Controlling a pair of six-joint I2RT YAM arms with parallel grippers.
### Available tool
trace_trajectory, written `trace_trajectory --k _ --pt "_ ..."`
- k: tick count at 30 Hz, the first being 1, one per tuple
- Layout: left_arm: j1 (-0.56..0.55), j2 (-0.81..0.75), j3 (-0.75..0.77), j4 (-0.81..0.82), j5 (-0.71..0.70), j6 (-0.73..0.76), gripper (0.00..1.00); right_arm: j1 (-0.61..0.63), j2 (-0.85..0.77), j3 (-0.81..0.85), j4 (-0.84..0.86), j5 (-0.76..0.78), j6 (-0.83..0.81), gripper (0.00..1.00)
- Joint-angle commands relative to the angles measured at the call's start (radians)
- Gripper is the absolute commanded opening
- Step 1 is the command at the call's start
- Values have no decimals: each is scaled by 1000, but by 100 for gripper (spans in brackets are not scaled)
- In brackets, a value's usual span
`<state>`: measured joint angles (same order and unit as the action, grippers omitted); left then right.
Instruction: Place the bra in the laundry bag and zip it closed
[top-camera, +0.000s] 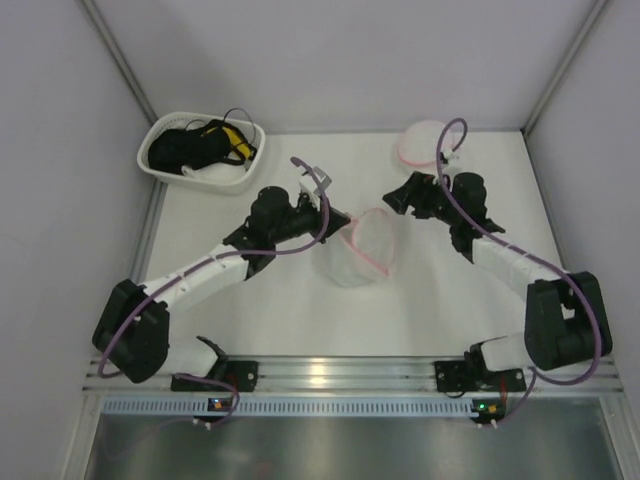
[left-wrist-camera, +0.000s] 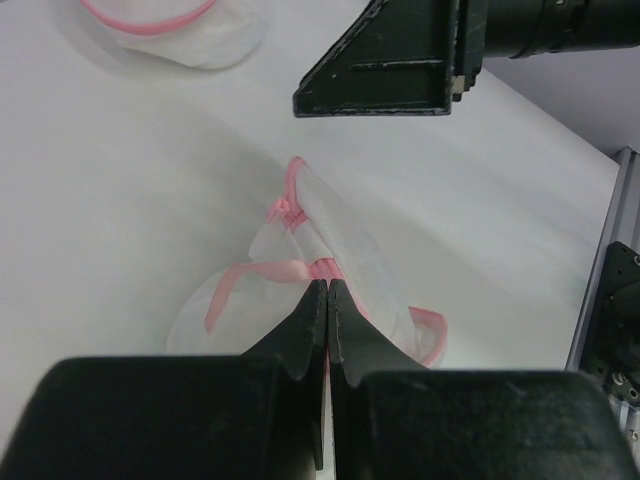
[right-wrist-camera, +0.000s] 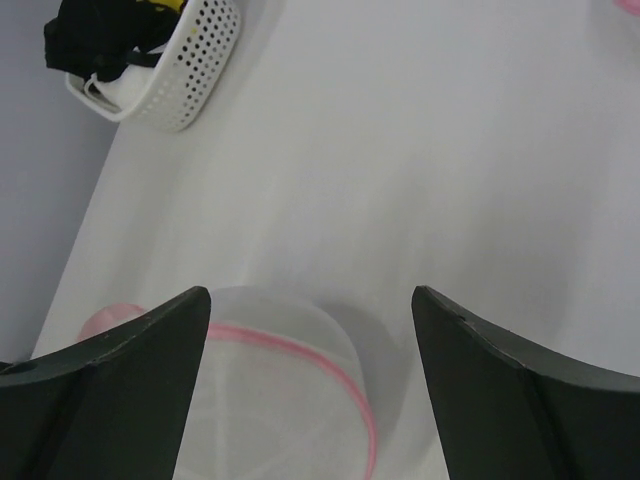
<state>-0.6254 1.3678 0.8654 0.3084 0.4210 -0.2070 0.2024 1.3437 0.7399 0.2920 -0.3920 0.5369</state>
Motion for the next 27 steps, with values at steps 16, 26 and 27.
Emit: trace_trajectory --k 16,26,27 --pt "1 -98 -181 218 -225 -48 0 101 172 41 18 -128 64 56" --pt "1 -68 -183 192 -212 -77 0 183 115 -24 -19 -76 49 23" --pt "0 -73 -171 154 -223 -84 0 183 89 -20 -36 -64 26 22"
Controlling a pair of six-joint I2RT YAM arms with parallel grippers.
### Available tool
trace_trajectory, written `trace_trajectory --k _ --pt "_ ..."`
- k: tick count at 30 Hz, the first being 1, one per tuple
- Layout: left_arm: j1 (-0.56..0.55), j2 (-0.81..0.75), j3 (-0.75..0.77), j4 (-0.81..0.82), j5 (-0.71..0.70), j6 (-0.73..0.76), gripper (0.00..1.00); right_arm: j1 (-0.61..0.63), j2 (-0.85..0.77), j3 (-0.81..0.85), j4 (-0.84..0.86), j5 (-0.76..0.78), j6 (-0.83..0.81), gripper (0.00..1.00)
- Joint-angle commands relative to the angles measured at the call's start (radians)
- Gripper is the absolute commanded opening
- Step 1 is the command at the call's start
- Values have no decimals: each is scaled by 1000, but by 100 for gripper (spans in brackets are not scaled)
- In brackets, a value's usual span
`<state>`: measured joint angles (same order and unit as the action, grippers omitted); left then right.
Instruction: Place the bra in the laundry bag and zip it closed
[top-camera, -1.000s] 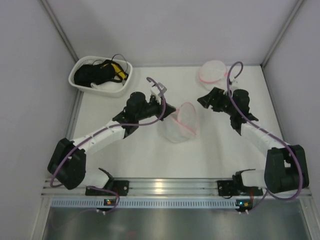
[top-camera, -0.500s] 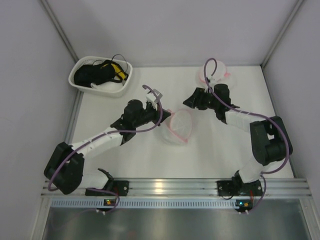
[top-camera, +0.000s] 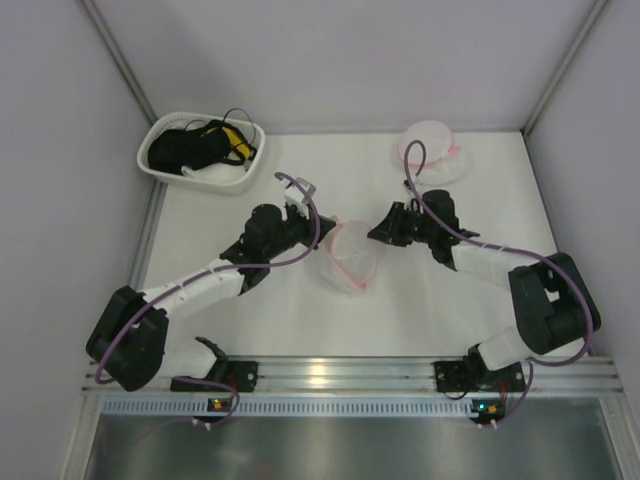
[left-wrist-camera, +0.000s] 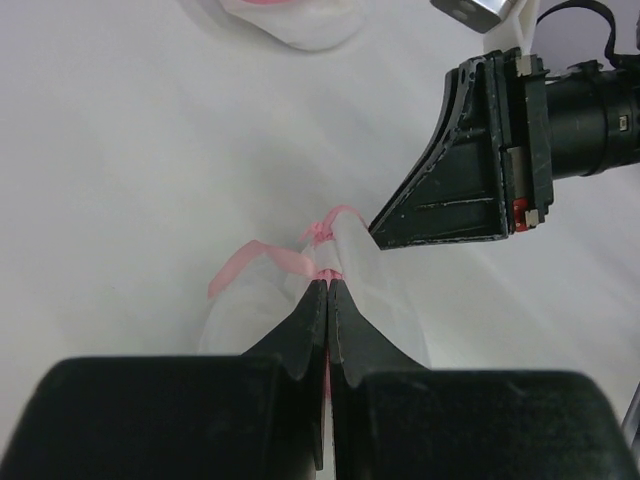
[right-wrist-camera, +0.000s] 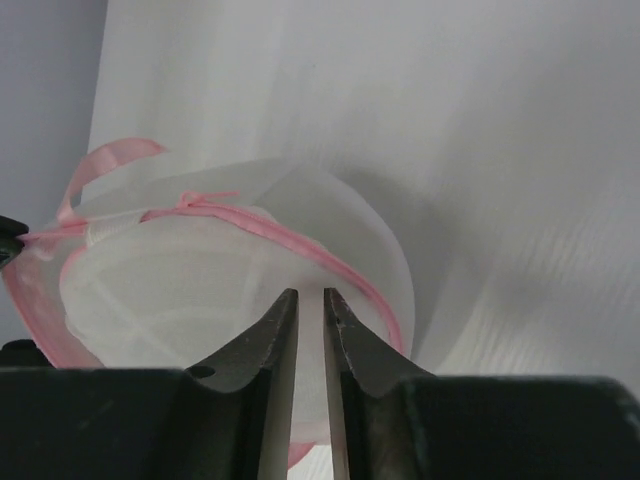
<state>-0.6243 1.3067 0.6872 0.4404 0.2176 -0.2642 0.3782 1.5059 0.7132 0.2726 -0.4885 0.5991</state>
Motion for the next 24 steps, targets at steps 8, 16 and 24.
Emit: trace_trajectory --k 8,16,24 --pt "0 -87 184 -394 -181 -85 56 8 -179 2 -75 105 -36 0" --pt "-5 -192 291 -600 -178 -159 87 10 -150 -21 -52 110 -38 0" --pt "-35 46 419 -629 -207 -273 81 91 -173 -27 -10 91 -45 0"
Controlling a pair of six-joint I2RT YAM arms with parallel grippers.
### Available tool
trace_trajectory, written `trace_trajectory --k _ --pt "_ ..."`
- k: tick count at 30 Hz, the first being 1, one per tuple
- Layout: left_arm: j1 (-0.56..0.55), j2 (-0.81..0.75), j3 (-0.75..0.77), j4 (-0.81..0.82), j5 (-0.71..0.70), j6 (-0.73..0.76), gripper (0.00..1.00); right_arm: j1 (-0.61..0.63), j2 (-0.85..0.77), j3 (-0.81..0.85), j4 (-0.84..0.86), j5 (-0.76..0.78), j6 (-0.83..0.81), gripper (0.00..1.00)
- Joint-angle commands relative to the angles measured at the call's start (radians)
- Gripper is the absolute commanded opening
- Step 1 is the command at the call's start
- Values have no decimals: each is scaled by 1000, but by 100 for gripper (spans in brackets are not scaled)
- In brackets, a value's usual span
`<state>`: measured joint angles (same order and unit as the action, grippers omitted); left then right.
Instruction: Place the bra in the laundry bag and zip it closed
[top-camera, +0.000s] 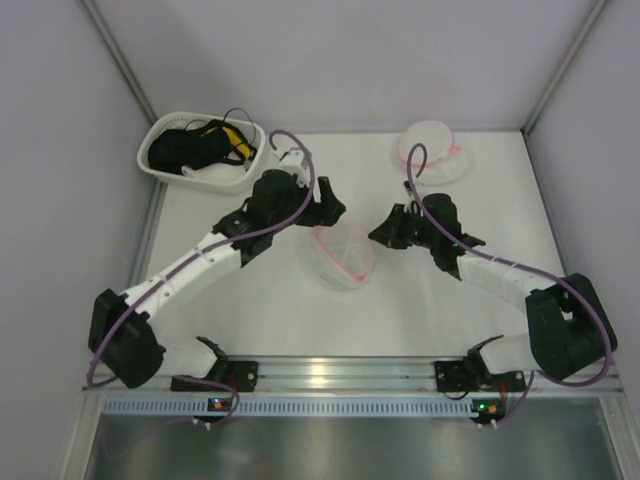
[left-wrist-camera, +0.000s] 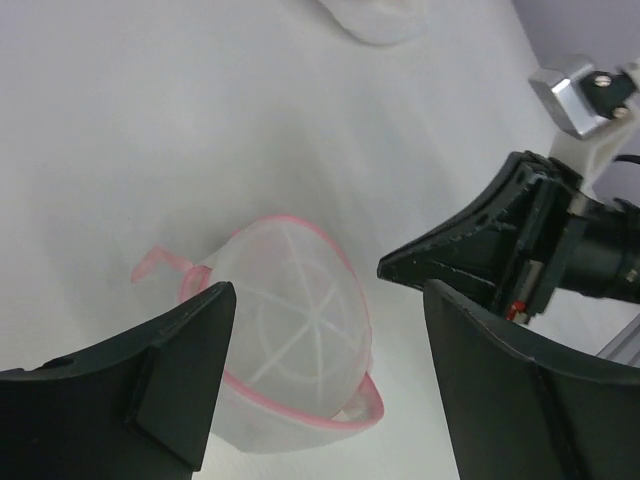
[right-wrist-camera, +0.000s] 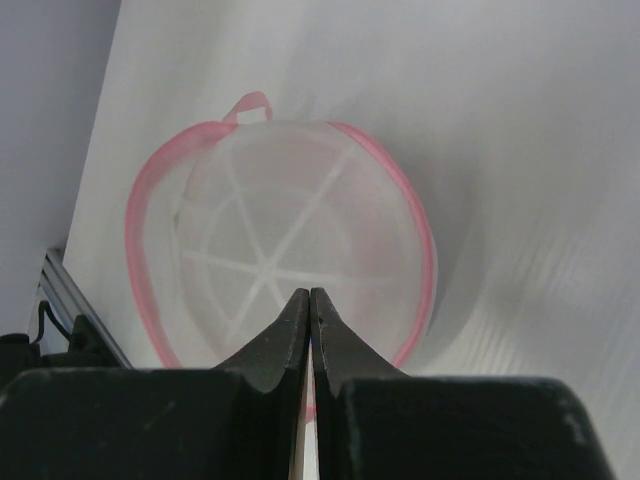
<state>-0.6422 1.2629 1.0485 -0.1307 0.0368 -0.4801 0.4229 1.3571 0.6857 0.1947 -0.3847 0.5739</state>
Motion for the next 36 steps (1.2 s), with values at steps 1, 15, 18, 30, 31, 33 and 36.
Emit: trace_trajectory --k 1,15,18,30,31,33,36 --pt "-20 158 109 -81 -63 -80 81 57 -26 -5 72 -19 -17 0" --pt "-83 282 148 -297 -209 -169 76 174 -15 -49 97 -19 -52 0" --pt "-83 280 127 -306 -225 -201 76 175 -16 -49 77 -13 -65 0" --pt "-82 305 67 -334 -299 -252 80 211 -9 -83 111 -13 -97 0" --pt "-82 303 62 -331 -293 -259 83 215 -10 -83 106 -3 -98 0" --pt "-80 288 26 -307 -288 -273 85 220 -7 -87 98 1 -106 0" --pt "-70 222 -72 -184 -229 -301 87 223 0 -89 88 1 -115 0"
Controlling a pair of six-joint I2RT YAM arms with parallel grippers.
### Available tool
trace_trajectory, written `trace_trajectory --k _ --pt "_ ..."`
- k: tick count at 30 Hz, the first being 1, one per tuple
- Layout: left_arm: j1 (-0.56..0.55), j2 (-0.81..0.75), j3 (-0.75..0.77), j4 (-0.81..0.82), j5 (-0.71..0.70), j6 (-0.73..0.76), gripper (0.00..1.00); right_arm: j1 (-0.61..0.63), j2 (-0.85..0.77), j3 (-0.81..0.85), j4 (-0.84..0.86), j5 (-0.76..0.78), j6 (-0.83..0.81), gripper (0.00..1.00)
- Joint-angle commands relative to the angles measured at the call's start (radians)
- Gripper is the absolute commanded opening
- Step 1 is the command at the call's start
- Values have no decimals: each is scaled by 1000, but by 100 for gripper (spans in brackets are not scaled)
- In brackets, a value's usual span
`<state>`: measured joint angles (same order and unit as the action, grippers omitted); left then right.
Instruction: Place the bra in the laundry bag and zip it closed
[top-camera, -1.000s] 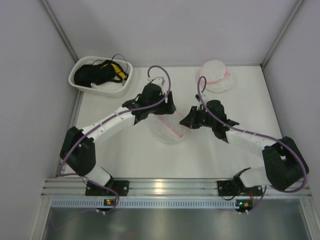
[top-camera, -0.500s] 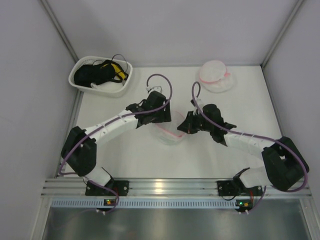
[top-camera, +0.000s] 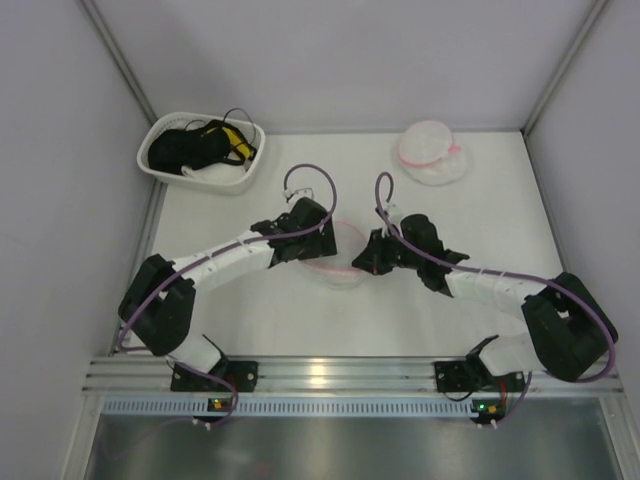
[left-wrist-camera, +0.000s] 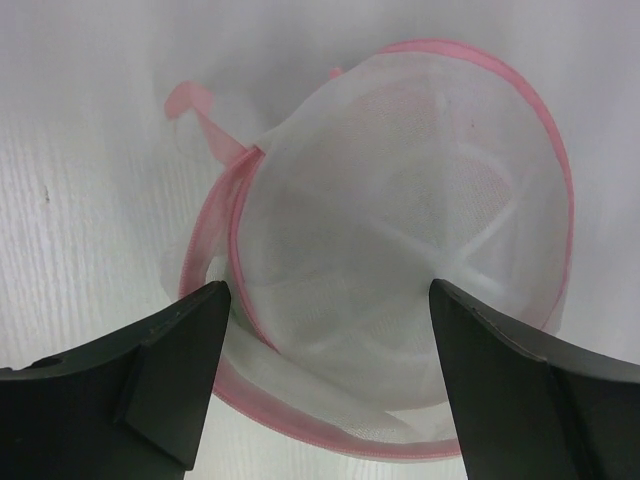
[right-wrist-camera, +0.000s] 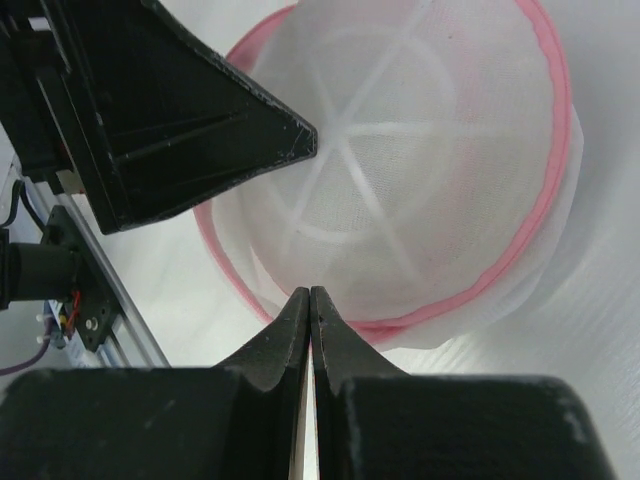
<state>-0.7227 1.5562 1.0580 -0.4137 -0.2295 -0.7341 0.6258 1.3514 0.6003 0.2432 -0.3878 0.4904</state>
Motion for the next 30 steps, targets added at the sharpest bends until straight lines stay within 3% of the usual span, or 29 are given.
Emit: trace_trajectory --k 1,7,11,18,24,30 --pt "22 -88 -111 180 56 -54 87 23 8 -4 36 6 -33 0" --pt "55 -168 -228 325 108 -123 85 29 3 -5 27 13 -50 0" --pt "55 -219 -326 515 108 -142 84 35 18 -5 24 12 -50 0" --pt "68 -208 -406 633 150 -171 82 43 29 1 11 17 -56 0" --pt "83 -254 -519 817 163 -208 71 46 25 0 7 30 -56 0" --pt "86 -222 -558 969 225 -203 69 49 37 3 5 29 -56 0"
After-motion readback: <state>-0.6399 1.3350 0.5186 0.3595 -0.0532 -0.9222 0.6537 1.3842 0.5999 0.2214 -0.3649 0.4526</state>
